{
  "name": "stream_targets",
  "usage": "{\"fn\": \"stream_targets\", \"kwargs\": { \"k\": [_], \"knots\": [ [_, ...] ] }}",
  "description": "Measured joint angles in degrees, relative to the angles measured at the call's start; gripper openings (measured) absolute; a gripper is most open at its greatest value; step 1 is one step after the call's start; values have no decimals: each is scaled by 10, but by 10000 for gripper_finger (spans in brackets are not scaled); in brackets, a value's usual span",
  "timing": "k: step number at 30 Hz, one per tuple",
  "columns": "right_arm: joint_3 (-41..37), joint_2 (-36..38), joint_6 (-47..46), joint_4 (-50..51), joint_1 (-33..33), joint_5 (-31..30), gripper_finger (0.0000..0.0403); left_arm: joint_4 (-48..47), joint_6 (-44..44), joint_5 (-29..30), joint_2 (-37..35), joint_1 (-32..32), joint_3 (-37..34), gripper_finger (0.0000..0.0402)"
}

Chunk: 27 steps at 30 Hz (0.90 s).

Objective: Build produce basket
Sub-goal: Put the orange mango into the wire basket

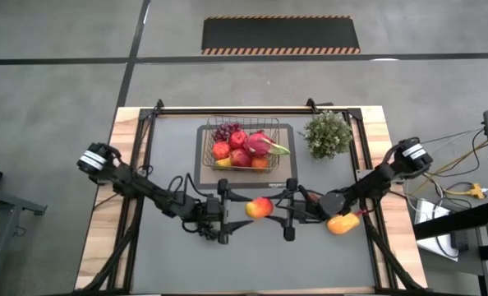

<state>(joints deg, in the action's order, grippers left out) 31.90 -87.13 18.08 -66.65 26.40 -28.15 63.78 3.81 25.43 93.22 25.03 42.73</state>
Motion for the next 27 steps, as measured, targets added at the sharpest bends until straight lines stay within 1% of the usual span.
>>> {"fn": "stream_targets", "kwargs": {
  "k": [5,8,10,16,18,22,27],
  "knots": [
    [2,-3,5,1,1,1,217,46,0,1,30,-3,0,276],
    [2,-3,-2,2,0,1,217,59,5,1,39,-3,2,264],
    [2,-3,-7,2,-1,-3,217,64,6,2,40,-3,2,246],
    [2,-3,-9,4,-3,-4,217,65,9,14,42,-3,2,172],
    [2,-3,-11,4,-3,-3,217,64,8,15,42,-3,1,157],
    [2,-3,-15,5,-3,-4,230,63,8,17,41,-3,1,154],
    [2,-3,-16,5,-3,-4,267,63,9,20,41,-3,1,154]
  ]
}}
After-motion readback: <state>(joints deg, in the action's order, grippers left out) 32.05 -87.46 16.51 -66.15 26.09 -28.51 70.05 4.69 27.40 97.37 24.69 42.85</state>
